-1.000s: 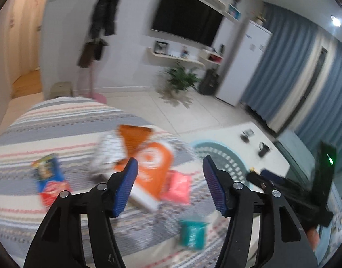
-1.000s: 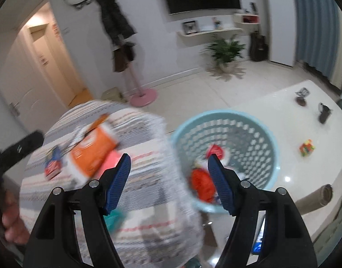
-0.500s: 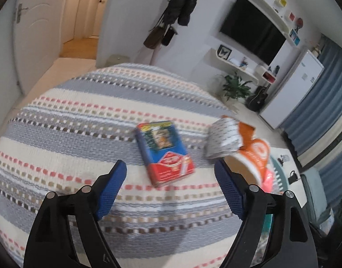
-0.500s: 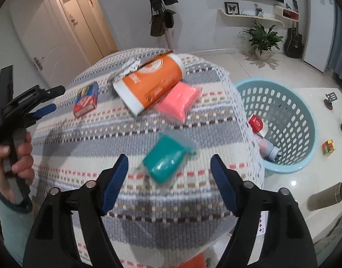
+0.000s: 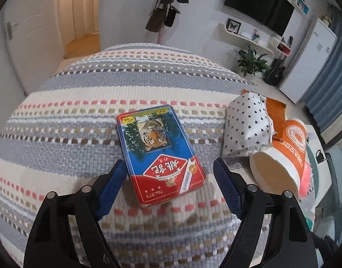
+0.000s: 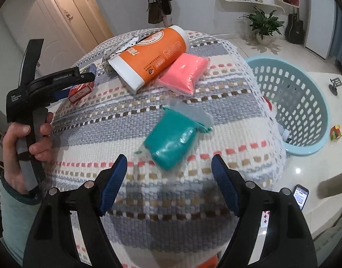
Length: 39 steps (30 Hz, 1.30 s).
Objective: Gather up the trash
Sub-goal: 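Grasp the tiger-print card box with the left tool while the right tool grasps the teal packet, then carry card box and teal packet over the blue basket and open both tools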
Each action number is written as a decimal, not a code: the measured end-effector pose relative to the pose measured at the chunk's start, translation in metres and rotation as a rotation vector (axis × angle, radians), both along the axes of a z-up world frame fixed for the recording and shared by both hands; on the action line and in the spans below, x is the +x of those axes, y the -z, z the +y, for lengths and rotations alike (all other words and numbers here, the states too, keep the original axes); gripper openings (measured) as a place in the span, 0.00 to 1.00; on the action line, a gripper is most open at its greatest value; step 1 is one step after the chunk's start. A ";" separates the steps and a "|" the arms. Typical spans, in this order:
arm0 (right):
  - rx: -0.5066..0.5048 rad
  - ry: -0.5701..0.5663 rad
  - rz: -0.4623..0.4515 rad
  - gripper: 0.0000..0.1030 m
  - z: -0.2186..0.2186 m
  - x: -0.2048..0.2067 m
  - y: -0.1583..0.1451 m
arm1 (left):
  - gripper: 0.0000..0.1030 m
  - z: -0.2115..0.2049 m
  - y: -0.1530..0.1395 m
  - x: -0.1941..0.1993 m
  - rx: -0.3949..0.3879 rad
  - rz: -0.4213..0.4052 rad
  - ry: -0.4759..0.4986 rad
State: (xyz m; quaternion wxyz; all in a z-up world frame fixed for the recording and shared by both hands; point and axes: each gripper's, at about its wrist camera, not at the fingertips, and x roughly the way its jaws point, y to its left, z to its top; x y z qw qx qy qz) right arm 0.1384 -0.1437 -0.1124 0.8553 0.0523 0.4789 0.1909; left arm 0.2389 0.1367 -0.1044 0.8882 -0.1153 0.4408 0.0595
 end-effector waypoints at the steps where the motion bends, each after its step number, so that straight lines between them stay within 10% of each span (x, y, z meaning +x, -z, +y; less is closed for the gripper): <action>1: -0.013 0.003 -0.007 0.72 0.004 0.002 0.000 | 0.74 0.001 -0.002 0.002 0.001 -0.001 -0.002; 5: -0.038 0.010 -0.027 0.69 0.016 0.007 -0.001 | 0.67 -0.001 -0.004 0.007 0.026 -0.006 -0.013; 11: -0.159 0.001 -0.093 0.36 0.038 0.005 -0.001 | 0.63 -0.001 -0.005 0.007 0.041 -0.019 -0.012; 29: -0.055 0.054 -0.277 0.35 -0.007 0.022 -0.077 | 0.62 -0.060 -0.116 -0.062 0.001 -0.359 0.190; 39: -0.014 0.224 -0.304 0.35 -0.089 0.074 -0.091 | 0.63 -0.152 -0.130 -0.030 0.032 -0.376 0.348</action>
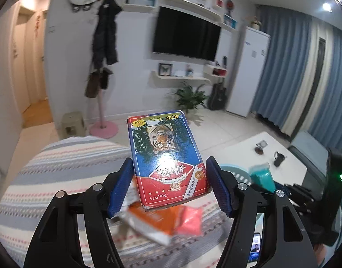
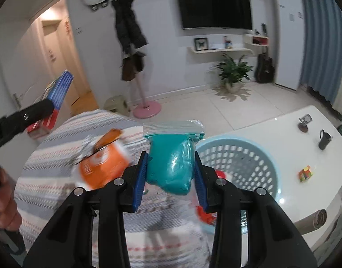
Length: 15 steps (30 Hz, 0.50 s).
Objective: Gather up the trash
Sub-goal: 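Carry card box and teal packet over the blue basket and open both tools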
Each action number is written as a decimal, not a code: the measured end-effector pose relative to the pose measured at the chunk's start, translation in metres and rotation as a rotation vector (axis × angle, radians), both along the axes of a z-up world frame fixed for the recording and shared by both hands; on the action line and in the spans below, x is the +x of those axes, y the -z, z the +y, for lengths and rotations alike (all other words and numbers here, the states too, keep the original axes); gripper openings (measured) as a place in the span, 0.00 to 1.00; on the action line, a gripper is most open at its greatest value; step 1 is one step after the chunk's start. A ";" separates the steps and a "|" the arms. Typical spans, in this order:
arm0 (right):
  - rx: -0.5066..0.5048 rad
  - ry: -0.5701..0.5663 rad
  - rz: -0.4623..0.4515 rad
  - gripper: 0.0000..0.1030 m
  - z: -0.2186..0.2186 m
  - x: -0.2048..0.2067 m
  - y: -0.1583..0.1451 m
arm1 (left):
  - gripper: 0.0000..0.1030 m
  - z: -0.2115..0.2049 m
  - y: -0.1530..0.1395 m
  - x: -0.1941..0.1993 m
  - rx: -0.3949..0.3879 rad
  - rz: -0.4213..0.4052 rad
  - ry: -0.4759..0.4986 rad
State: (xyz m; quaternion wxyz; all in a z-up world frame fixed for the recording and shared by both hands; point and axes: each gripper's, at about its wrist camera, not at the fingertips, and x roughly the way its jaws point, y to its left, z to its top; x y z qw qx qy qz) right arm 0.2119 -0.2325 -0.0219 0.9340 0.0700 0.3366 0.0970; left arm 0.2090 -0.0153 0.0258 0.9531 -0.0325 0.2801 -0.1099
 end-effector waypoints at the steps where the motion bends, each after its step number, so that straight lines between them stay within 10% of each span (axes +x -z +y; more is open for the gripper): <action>1: 0.005 0.017 0.005 0.35 -0.009 0.005 0.002 | 0.63 -0.011 0.003 0.006 0.010 0.006 0.017; 15: 0.103 0.217 0.207 0.35 -0.110 0.057 0.088 | 0.63 -0.114 0.080 0.058 0.075 0.188 0.224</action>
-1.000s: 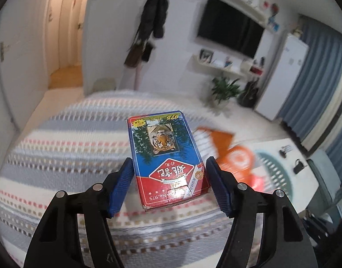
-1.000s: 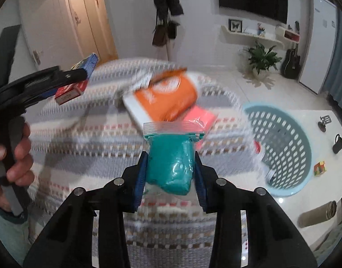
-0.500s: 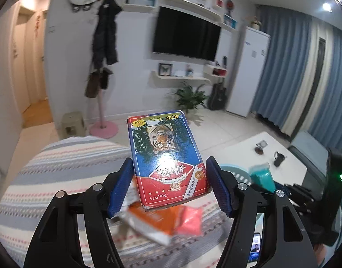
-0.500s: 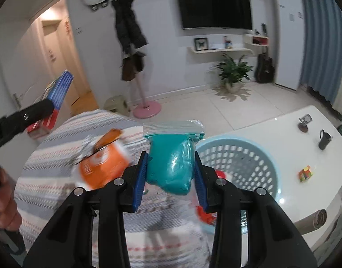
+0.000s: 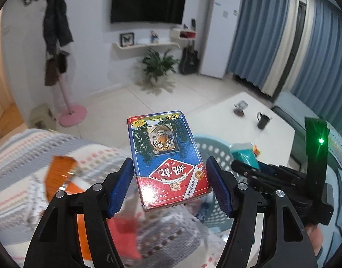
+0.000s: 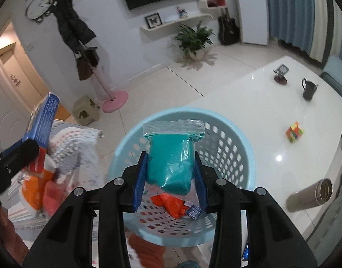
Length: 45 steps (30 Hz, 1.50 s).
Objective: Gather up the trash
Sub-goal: 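Carry card box and teal packet over the blue basket and open both tools, then grasp the white heart-print bag with the left tool while the right tool grasps the pink packet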
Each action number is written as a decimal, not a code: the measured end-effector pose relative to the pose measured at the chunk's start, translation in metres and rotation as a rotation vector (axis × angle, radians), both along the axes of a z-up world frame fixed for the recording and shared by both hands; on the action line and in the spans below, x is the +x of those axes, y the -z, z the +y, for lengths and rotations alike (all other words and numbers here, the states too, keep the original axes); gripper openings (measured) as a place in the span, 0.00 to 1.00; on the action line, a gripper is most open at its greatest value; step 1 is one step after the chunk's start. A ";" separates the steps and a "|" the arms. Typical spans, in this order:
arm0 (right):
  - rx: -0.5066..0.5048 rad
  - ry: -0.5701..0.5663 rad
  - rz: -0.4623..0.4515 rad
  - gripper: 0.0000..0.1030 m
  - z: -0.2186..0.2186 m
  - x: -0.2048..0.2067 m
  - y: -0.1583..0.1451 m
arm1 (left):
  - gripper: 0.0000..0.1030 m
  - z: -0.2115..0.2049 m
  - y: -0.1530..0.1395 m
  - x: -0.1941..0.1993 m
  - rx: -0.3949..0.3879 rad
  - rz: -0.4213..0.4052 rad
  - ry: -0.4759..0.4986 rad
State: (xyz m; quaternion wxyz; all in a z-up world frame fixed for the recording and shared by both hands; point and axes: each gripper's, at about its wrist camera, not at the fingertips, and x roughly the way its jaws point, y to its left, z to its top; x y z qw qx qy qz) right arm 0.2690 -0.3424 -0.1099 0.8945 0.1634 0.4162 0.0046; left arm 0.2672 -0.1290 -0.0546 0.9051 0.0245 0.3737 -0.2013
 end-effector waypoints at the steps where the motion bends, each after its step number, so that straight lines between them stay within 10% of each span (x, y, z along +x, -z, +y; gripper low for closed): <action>1: 0.008 0.005 0.013 0.35 -0.003 0.002 0.005 | 0.63 0.000 0.003 0.001 0.000 0.009 0.008; 9: 0.024 0.035 0.039 0.51 -0.009 0.001 0.016 | 0.65 0.001 0.012 0.003 -0.013 0.053 0.043; 26: -0.012 -0.052 -0.036 0.51 0.033 -0.027 -0.025 | 0.65 0.040 -0.022 -0.027 -0.067 -0.008 -0.013; 45: -0.065 -0.312 -0.078 0.51 0.154 -0.045 -0.050 | 0.70 0.201 -0.029 -0.038 -0.153 -0.012 -0.278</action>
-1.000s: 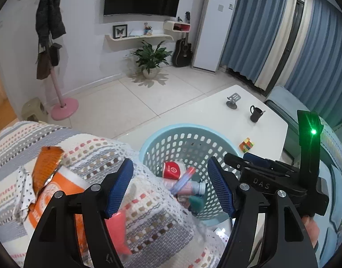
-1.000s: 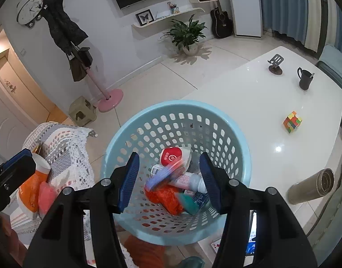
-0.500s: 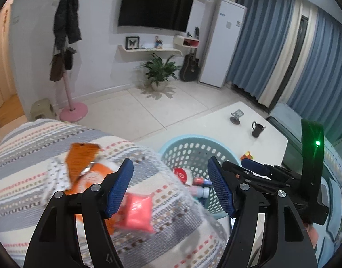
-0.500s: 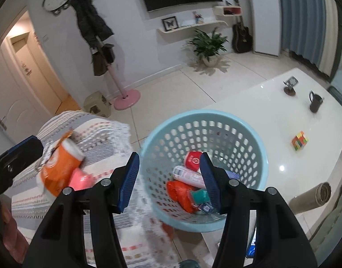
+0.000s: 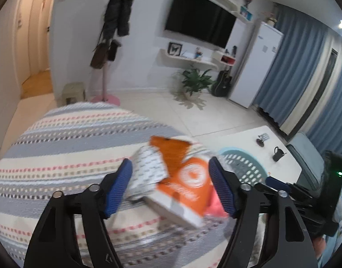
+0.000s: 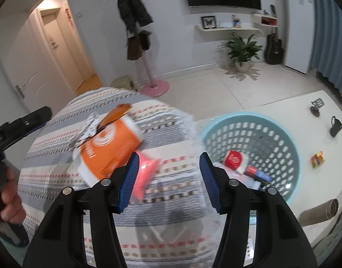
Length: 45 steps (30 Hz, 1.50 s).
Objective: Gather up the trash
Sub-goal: 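Grasp the white heart-print bag with the left tool while the right tool grasps the pink packet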
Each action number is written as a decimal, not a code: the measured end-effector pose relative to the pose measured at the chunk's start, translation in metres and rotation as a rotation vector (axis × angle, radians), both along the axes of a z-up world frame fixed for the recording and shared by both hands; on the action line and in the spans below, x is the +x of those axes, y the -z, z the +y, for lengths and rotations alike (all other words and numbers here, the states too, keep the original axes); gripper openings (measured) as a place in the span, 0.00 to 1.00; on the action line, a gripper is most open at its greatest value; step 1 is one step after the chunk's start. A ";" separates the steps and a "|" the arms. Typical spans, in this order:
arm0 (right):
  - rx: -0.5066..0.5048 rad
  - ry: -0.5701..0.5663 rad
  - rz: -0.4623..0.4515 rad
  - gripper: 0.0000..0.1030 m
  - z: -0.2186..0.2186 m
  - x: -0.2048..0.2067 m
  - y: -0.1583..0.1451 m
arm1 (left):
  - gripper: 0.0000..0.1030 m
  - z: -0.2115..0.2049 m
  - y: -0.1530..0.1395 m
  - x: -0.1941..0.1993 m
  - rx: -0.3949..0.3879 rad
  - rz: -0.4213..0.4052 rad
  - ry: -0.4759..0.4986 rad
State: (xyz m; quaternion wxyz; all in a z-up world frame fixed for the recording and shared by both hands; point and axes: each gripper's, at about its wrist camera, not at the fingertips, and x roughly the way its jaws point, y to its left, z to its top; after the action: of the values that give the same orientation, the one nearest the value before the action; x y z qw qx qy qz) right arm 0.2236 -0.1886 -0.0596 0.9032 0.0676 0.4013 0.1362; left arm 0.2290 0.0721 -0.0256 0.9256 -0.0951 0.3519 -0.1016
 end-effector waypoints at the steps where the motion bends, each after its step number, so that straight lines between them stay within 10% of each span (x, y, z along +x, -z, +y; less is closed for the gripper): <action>1: -0.003 -0.011 0.006 0.51 0.006 -0.001 0.002 | 0.70 0.008 0.005 0.003 -0.009 0.016 -0.007; 13: -0.020 -0.060 0.087 0.51 0.042 0.001 0.028 | 0.70 0.020 0.064 0.046 -0.024 0.158 0.070; 19: -0.020 -0.052 0.110 0.51 0.041 0.007 0.033 | 0.45 0.025 0.081 0.054 -0.094 0.192 0.103; 28: 0.034 -0.057 0.173 0.51 0.046 0.016 0.049 | 0.25 0.042 0.085 0.045 -0.107 0.156 0.060; 45: -0.031 -0.045 0.144 0.40 0.064 0.027 0.053 | 0.23 0.064 0.065 0.035 -0.129 0.069 0.002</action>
State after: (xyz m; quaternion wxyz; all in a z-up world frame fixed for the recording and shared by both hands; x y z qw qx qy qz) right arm 0.2501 -0.1243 -0.1125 0.8696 0.0543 0.4688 0.1451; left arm 0.2639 0.1356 -0.0910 0.9047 -0.1578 0.3766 -0.1216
